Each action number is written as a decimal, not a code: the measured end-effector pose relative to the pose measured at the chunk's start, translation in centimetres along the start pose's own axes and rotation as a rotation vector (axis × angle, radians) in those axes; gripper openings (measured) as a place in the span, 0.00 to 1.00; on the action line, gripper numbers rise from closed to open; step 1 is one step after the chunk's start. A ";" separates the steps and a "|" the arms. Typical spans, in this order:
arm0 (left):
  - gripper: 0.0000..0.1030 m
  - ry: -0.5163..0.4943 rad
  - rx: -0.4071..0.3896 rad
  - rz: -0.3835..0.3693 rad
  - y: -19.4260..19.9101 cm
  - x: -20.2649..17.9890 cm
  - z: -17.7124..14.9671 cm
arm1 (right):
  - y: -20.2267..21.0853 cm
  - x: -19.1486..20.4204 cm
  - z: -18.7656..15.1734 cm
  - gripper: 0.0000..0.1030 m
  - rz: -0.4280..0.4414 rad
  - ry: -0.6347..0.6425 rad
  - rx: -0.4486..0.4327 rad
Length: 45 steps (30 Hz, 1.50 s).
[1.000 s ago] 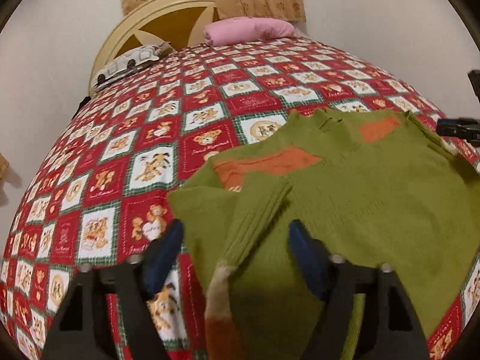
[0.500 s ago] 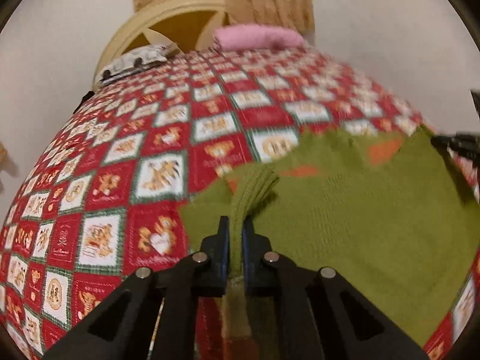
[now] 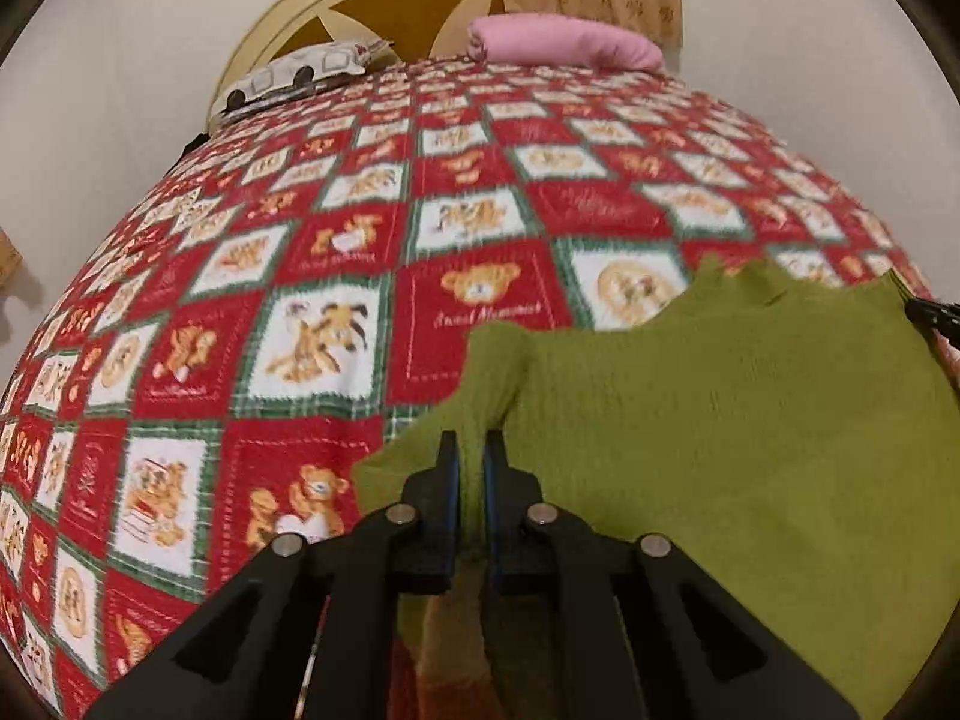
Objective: Fold small clothes
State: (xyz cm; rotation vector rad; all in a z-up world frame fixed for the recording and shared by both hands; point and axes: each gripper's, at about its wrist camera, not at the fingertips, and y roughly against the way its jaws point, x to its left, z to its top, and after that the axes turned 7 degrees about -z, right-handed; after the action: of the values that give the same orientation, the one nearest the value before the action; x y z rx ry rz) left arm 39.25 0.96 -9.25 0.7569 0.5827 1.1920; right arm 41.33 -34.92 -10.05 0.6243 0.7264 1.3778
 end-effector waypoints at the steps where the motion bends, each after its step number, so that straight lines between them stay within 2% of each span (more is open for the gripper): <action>1: 0.09 0.003 -0.005 0.008 0.1 -0.1 0.0 | 0.0 0.0 -0.2 0.04 -0.005 -0.002 -0.009; 4: 0.23 0.010 -0.026 0.039 1.4 0.1 0.0 | 0.9 -0.6 -0.3 0.14 0.001 -0.024 -0.008; 6: 0.39 0.028 -0.037 0.044 3.0 0.6 0.0 | 2.1 -0.9 -0.4 0.44 -0.020 -0.032 -0.022; 7: 0.43 0.038 -0.057 0.036 4.2 0.9 -0.3 | 3.2 -1.3 -0.6 0.48 -0.016 -0.047 -0.042; 9: 0.57 0.056 -0.090 0.029 5.9 1.2 -0.9 | 4.7 -1.6 -0.9 0.49 0.019 -0.071 -0.065; 10: 0.59 0.068 -0.101 0.025 6.7 1.3 -1.3 | 5.7 -1.6 -1.2 0.49 0.038 -0.078 -0.075; 12: 0.60 0.096 -0.116 -0.001 8.5 1.6 -2.7 | 7.3 -1.4 -2.1 0.49 0.070 -0.082 -0.093; 16: 0.60 0.118 -0.120 -0.042 10.6 1.0 -5.8 | 9.1 -0.2 -4.6 0.49 0.117 -0.065 -0.072; 21: 0.60 0.104 -0.107 -0.016 11.1 -0.4 -8.9 | 11.0 2.1 -7.7 0.49 0.180 -0.008 -0.063; 25: 0.60 0.121 -0.062 -0.026 10.2 -0.5 -10.4 | 10.2 3.8 -10.7 0.49 0.131 0.064 -0.017; 28: 0.60 0.124 -0.042 -0.013 9.7 -0.7 -11.5 | 10.0 3.7 -12.1 0.49 0.137 0.046 -0.021; 31: 0.64 0.138 -0.016 -0.011 9.1 -0.7 -12.5 | 10.2 3.7 -12.3 0.49 0.125 0.028 -0.014; 35: 0.69 0.192 -0.020 -0.032 9.4 0.0 -13.4 | 10.4 4.5 -12.8 0.49 0.071 0.053 -0.024; 40: 0.77 0.227 -0.017 -0.048 9.2 0.5 -13.8 | 10.8 4.4 -13.7 0.49 0.063 0.044 0.001; 43: 0.79 0.233 -0.017 -0.042 9.0 0.5 -13.8 | 11.5 4.7 -13.3 0.49 0.031 0.057 0.006; 45: 0.79 0.222 -0.020 -0.030 9.1 0.3 -13.8 | 12.6 5.3 -12.6 0.49 0.018 0.039 -0.027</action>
State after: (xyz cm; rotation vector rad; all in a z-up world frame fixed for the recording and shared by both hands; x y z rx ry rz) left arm 23.52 5.80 -10.80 0.6004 0.7613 1.2615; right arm 23.85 -28.69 -8.93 0.5855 0.7343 1.4176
